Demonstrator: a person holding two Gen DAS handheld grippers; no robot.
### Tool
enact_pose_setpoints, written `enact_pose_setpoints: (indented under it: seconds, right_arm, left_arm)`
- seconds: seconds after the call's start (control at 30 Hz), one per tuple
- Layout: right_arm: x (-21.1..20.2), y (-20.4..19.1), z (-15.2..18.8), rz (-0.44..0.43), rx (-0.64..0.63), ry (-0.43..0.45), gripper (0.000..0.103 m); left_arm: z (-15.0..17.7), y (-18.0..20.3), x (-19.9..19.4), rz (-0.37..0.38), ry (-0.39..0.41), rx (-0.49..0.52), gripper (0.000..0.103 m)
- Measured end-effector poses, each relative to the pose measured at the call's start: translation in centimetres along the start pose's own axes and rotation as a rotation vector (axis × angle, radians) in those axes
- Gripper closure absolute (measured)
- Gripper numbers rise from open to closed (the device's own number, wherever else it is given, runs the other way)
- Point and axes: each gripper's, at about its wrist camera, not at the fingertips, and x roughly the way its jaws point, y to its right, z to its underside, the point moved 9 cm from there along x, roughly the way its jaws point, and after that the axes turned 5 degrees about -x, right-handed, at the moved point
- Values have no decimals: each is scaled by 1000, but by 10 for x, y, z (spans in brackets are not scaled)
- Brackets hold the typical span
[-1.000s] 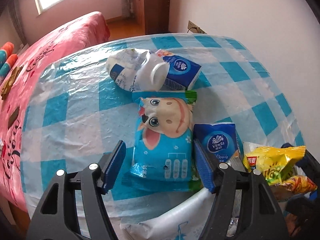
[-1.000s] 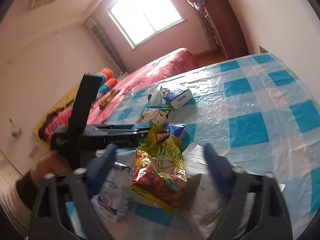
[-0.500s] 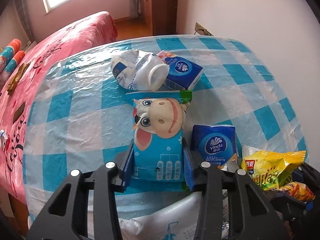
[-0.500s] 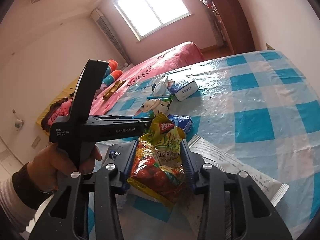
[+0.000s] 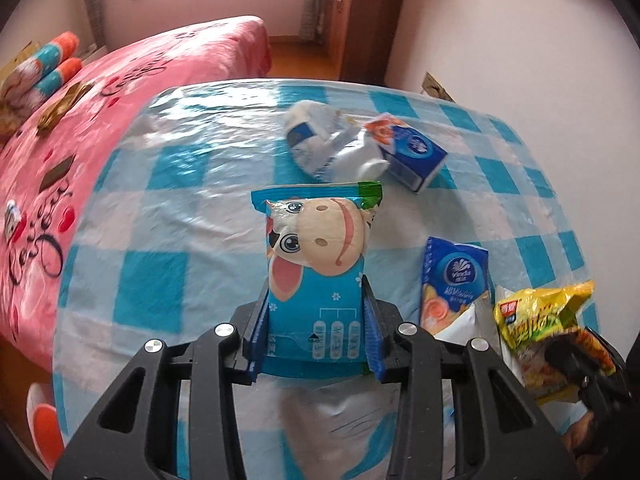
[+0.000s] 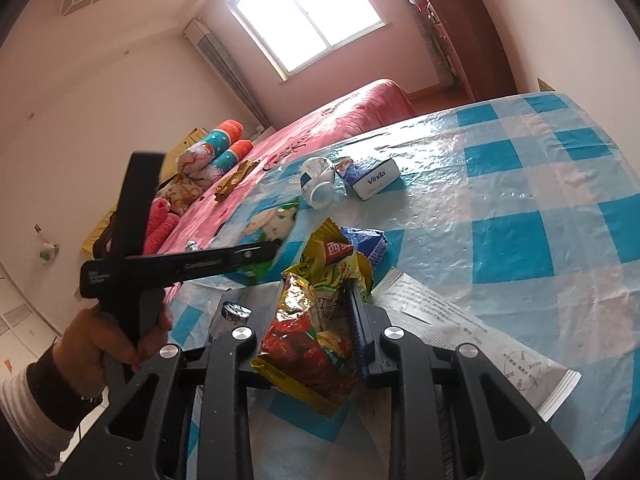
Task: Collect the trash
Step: 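Lift the cow wrapper with left tool while right tool lifts the snack bag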
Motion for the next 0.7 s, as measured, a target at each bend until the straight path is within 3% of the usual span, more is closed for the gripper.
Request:
enact_pose_setpoints:
  seconds: [0.7]
  right_arm:
    - [-20, -9, -10, -120, 136, 80, 80]
  left_arm:
    - [63, -67, -59, 79, 56, -48, 62]
